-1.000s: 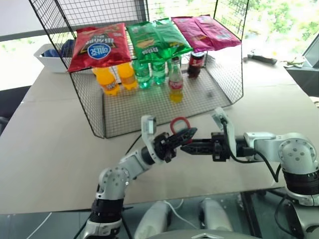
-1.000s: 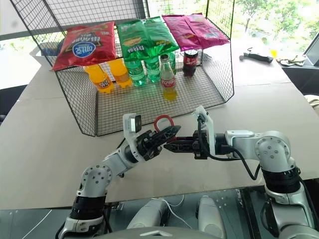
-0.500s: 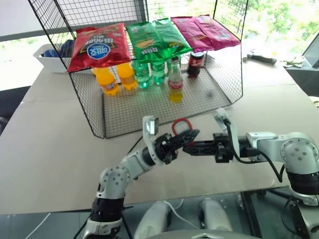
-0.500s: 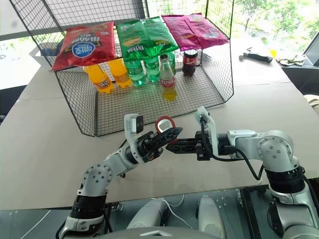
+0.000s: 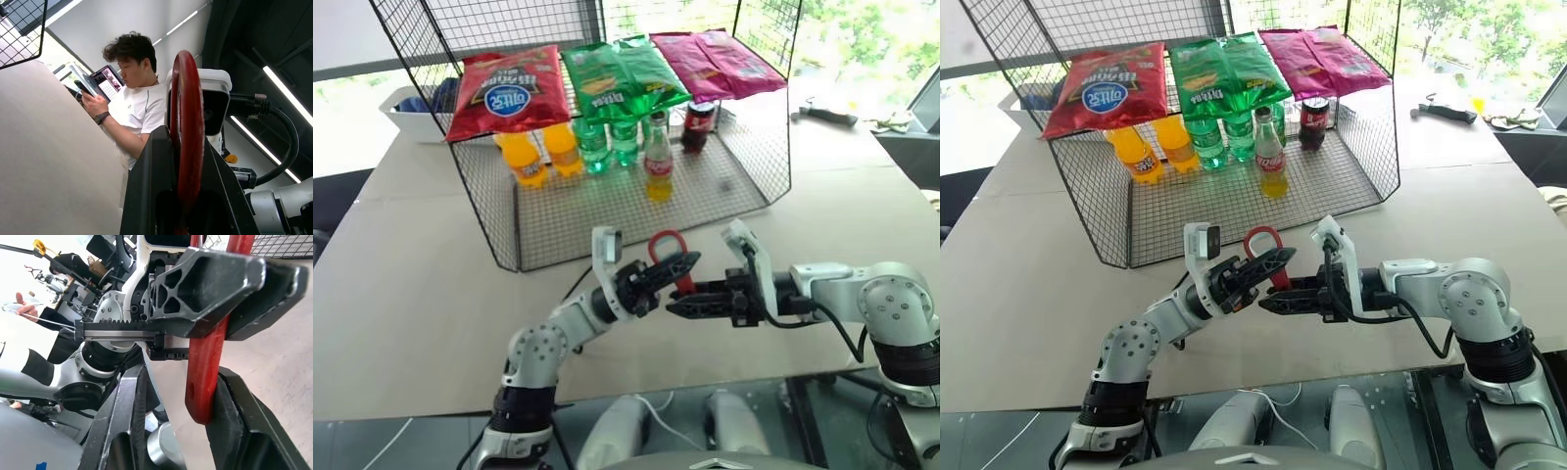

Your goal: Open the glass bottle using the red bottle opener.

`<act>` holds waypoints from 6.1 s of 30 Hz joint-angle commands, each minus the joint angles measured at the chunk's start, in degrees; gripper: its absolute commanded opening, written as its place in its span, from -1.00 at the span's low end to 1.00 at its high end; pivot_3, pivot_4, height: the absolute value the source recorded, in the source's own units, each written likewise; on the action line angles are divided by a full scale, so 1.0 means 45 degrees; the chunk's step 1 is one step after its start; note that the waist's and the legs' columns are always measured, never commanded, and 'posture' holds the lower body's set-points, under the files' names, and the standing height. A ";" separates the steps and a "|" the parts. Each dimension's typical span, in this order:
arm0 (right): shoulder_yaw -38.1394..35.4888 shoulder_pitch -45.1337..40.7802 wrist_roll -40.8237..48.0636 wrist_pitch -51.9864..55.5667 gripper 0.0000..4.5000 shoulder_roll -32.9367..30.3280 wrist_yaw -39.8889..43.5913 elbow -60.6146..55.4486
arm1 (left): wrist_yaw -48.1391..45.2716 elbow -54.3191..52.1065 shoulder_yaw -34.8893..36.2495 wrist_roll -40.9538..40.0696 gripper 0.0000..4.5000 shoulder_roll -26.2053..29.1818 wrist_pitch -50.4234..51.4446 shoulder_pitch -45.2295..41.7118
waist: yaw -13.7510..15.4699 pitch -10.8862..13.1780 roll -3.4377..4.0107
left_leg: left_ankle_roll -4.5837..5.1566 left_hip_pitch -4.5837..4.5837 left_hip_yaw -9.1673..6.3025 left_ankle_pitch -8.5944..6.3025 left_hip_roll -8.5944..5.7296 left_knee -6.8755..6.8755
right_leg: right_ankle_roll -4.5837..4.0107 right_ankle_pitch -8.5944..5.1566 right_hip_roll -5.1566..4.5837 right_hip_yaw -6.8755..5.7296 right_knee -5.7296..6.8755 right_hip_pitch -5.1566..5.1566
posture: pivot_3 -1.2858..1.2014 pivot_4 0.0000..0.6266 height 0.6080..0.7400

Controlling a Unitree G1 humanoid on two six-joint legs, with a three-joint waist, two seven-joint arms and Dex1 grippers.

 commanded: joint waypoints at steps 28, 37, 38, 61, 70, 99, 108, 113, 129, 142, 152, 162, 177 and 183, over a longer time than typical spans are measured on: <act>-0.1492 0.1273 0.0611 -0.0769 -1.00 -0.0222 -0.1623 0.0065 | 0.0927 -0.0098 0.1493 0.0635 0.98 0.0095 -0.1286 -0.0147 | 0.0022 0.0003 -0.0002 | 0.0001 -0.0010 -0.0005 0.0000 -0.0001 -0.0002 | 0.0000 0.0000 -0.0004 -0.0005 -0.0008 -0.0003 | 0.03 -0.52 1.00; -0.1443 0.2450 -0.5448 -0.5590 -1.00 -0.0666 -0.1389 -0.0554 | 0.2220 0.0231 0.0331 0.6041 0.98 0.0551 -0.5094 -0.0866 | 0.0039 0.0005 -0.0003 | -0.0002 -0.0004 0.0010 0.0001 -0.0007 -0.0002 | 0.0002 0.0001 -0.0002 0.0000 -0.0005 -0.0001 | 0.03 -0.52 1.00; -0.1379 0.2454 -0.5791 -0.5878 -1.00 -0.0498 -0.1423 -0.0589 | 0.2332 0.0427 0.0131 0.6675 0.98 0.0466 -0.5661 -0.1020 | 0.0039 0.0005 -0.0003 | -0.0003 -0.0005 0.0013 0.0002 -0.0010 -0.0001 | 0.0004 0.0002 -0.0003 -0.0001 -0.0005 0.0000 | 0.03 -0.52 1.00; -0.0400 0.2629 -1.0852 -0.9538 -1.00 0.0750 -0.0856 -0.1238 | 0.5940 1.0162 -0.0065 1.3261 0.98 -0.1118 -1.3971 -0.6945 | 0.0022 0.0016 -0.0022 | -0.0002 -0.0040 -0.0005 0.0003 -0.0034 0.0003 | 0.0010 0.0005 -0.0008 0.0000 0.0000 -0.0039 | 0.03 -0.52 1.00; -0.0032 0.2278 -1.1874 -0.9913 -1.00 0.0984 -0.1008 -0.2053 | 0.5974 1.4022 -0.0041 1.3754 0.98 -0.1303 -1.5893 -0.8993 | -0.0006 0.0025 -0.0036 | 0.0000 -0.0055 -0.0013 0.0004 -0.0047 0.0005 | 0.0011 0.0005 -0.0015 -0.0005 -0.0002 -0.0049 | 0.03 -0.52 1.00; 0.0305 0.1665 -1.6401 -1.2633 -1.00 0.2943 -0.2968 -0.1341 | 0.7799 1.8837 0.0589 1.4461 0.98 -0.2036 -1.5783 -1.2143 | -0.0138 0.0028 -0.0044 | -0.0002 -0.0182 -0.0033 0.0007 -0.0067 0.0099 | 0.0012 0.0006 -0.0018 -0.0018 0.0080 -0.0170 | 0.03 -0.52 1.00; 0.0174 0.1915 -1.6516 -1.2737 -1.00 0.3248 -0.2974 -0.1322 | 0.8265 1.9378 0.0591 1.5022 0.98 -0.1877 -1.5112 -1.3028 | -0.0243 0.0028 -0.0047 | -0.0002 -0.0211 -0.0052 0.0007 -0.0093 0.0215 | 0.0016 0.0008 -0.0028 -0.0028 0.0182 -0.0178 | 0.03 -0.52 1.00; 0.0162 0.1930 -1.6531 -1.2722 -1.00 0.3311 -0.2951 -0.1320 | 0.8930 1.9606 0.0540 1.5420 0.98 -0.1773 -1.4399 -1.3506 | -0.0333 0.0028 -0.0047 | -0.0001 -0.0213 -0.0049 0.0006 -0.0093 0.0212 | 0.0016 0.0008 -0.0029 -0.0024 0.0182 -0.0182 | 0.03 -0.52 1.00; 0.0154 0.2165 -1.6623 -1.2773 -1.00 0.3398 -0.3011 -0.1367 | 0.8960 1.9538 0.0744 1.5649 0.20 -0.1888 -1.3833 -1.3791 | -0.0341 0.0027 -0.0048 | -0.0001 -0.0212 -0.0046 0.0006 -0.0093 0.0213 | 0.0016 0.0008 -0.0029 -0.0024 0.0188 -0.0182 | 0.03 -0.52 1.00; 0.0159 0.2040 -1.6712 -1.2908 -1.00 0.3517 -0.3020 -0.1170 | 0.4279 1.4641 -0.0027 1.4947 0.20 -0.1296 -1.3714 -1.0277 | -0.0368 0.0022 -0.0044 | -0.0001 -0.0206 -0.0043 0.0006 -0.0091 0.0214 | 0.0015 0.0008 -0.0032 -0.0020 0.0192 -0.0181 | 0.03 -0.52 1.00; 0.0118 0.1800 -1.6651 -1.3083 -1.00 0.3538 -0.2871 -0.0932 | 0.1844 0.5685 -0.0834 1.4055 0.20 0.0922 -0.9214 -0.5550 | -0.0667 -0.0005 -0.0040 | -0.0001 -0.0177 -0.0009 0.0006 -0.0066 0.0214 | 0.0014 0.0008 -0.0021 0.0018 0.0216 -0.0178 | 0.03 -0.52 1.00; 0.0090 0.1539 -1.6563 -1.3525 -1.00 0.3553 -0.2594 -0.0403 | 0.1061 0.0014 -0.0034 1.1370 0.20 0.2622 -0.3871 -0.3291 | -0.0643 -0.0015 -0.0035 | -0.0002 -0.0178 -0.0012 0.0005 -0.0063 0.0208 | 0.0013 0.0008 -0.0021 0.0016 0.0204 -0.0178 | 0.03 -0.52 1.00; 0.0293 0.1123 -1.6413 -1.4180 -1.00 0.3791 -0.2191 0.0469 | 0.1202 -0.3143 -0.0480 1.1093 0.20 0.3991 -0.3194 -0.1144 | -0.0620 -0.0013 -0.0031 | -0.0003 -0.0175 0.0000 0.0005 -0.0059 0.0196 | 0.0012 0.0007 -0.0020 0.0022 0.0197 -0.0178 | 0.03 -0.52 1.00; 0.0338 0.1064 -1.6449 -1.4288 -1.00 0.3884 -0.2080 0.0622 | 0.1458 -0.3516 -0.0498 1.1010 0.20 0.4014 -0.3357 -0.0829 | -0.0606 -0.0012 -0.0031 | -0.0003 -0.0176 0.0001 0.0004 -0.0060 0.0196 | 0.0012 0.0007 -0.0021 0.0022 0.0196 -0.0178 | 0.03 -0.52 1.00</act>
